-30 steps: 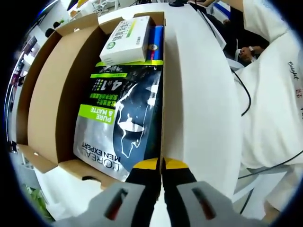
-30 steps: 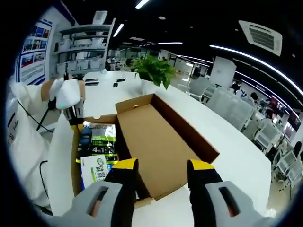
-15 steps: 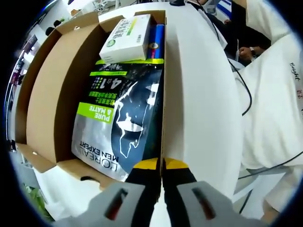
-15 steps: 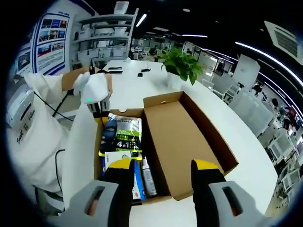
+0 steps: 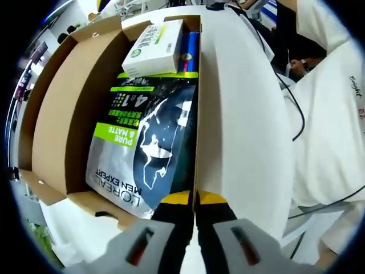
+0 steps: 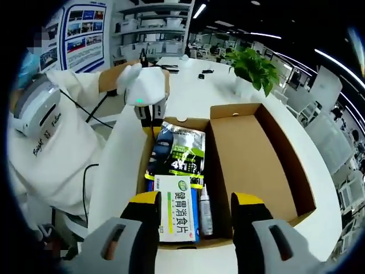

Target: Operate the shoe box by opening the lid, removing the specified soft item, and placing it in the target area until the item is outside and the box remains undamaged.

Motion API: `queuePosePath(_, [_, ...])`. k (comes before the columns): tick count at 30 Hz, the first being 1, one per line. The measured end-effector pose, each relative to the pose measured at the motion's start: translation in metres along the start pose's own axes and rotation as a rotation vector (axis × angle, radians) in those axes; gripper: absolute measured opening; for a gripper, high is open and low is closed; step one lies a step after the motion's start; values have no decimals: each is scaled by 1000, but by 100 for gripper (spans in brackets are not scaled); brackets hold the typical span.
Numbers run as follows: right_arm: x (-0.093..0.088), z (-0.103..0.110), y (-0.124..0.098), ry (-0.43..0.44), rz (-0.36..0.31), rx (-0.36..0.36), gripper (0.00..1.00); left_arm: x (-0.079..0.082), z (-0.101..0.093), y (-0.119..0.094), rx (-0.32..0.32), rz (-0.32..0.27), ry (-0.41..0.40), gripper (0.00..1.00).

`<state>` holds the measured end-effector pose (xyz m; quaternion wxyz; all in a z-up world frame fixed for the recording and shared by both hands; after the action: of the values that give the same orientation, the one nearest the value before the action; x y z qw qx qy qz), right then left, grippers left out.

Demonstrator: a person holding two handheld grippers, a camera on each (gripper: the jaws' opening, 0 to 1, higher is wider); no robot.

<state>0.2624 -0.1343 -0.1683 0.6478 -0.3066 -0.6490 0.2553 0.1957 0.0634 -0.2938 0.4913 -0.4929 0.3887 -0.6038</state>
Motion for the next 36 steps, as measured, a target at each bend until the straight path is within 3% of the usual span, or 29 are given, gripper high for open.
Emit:
queuePosePath(6, [-8, 16, 14, -20, 74, 20, 51, 1, 5, 4, -1, 15, 9, 1])
queuePosePath(9, [-25, 5, 15, -22, 177, 5, 51, 1, 8, 5, 16, 29, 42, 1])
queuePosePath(17, [-23, 7, 18, 7, 150, 60, 48, 5, -5, 3, 6, 30, 33, 1])
queuePosePath(23, [-29, 12, 31, -11, 214, 105, 42, 6, -9, 4, -2, 43, 29, 1])
queuePosePath(28, [-26, 13, 39, -1, 211, 120, 52, 4, -8, 4, -5, 44, 37, 1])
queuePosePath(36, [-37, 19, 51, -14, 270, 139, 53, 4, -8, 5, -2, 32, 32, 1])
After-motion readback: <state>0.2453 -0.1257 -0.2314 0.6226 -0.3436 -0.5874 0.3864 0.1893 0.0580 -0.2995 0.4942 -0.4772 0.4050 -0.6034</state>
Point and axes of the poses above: the point that each gripper's makers call its tool centre point, and the gripper's own axes: y roughly forward along the fingers, z roughly to its left, x roughly out of its top, the point moved 2 cm from there along -y, roughly backward along the fingers, and after that the axes turned 10 degrees about x, right-handed, at the moved point
